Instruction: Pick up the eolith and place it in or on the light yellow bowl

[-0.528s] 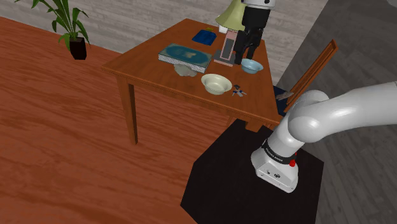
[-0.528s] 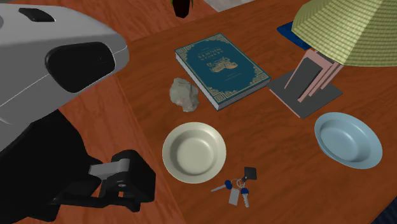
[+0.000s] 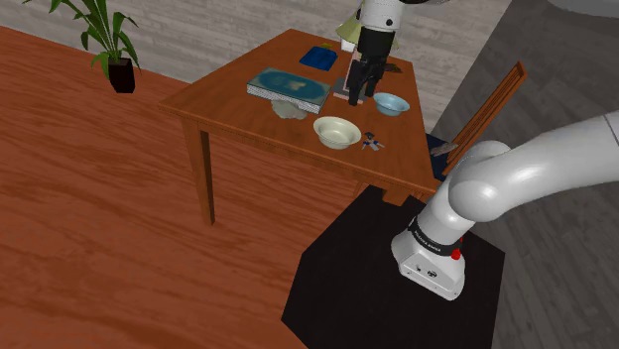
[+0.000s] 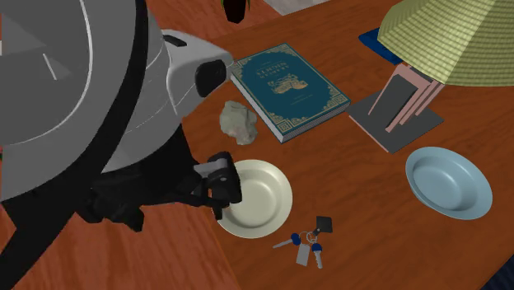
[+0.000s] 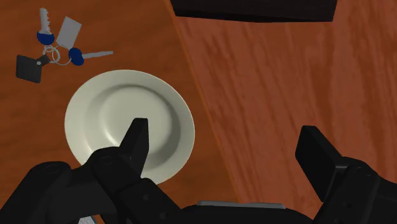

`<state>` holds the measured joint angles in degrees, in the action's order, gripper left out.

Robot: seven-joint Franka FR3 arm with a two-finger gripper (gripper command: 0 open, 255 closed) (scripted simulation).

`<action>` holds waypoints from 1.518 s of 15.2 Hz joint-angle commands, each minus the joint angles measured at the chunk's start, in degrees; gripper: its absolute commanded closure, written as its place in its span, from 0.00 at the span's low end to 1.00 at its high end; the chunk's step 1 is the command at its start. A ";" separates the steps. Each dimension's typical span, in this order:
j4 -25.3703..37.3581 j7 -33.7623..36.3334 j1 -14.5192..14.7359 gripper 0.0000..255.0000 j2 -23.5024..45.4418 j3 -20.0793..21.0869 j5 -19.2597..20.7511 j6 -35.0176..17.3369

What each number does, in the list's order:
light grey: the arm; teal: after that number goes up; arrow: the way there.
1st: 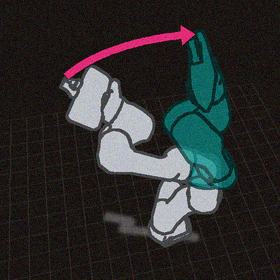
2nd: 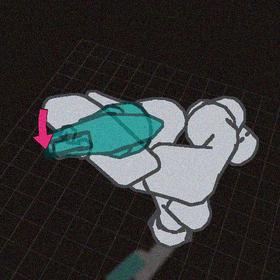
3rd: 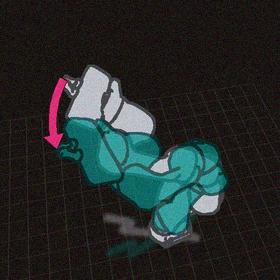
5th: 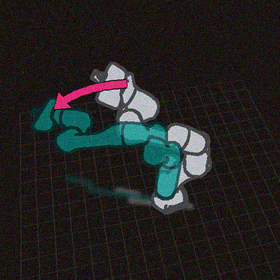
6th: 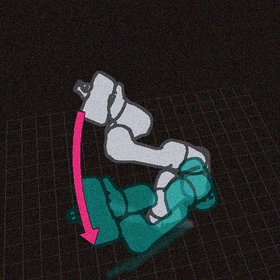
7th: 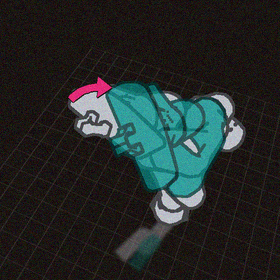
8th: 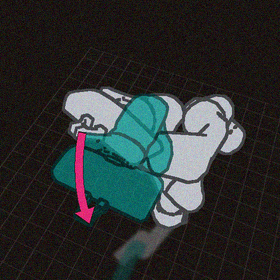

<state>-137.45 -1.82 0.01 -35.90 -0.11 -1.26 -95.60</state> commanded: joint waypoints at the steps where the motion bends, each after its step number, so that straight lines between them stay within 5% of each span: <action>1: 0.27 -2.17 -0.23 0.00 3.32 -1.12 0.74 -3.70; 12: 7.07 -13.49 -0.88 0.00 24.33 -6.29 1.42 -20.66; 23: 23.70 -24.90 -2.41 0.00 47.70 -7.98 -3.11 -29.73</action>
<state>-115.34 -25.58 -2.12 9.87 -8.07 -3.87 -124.78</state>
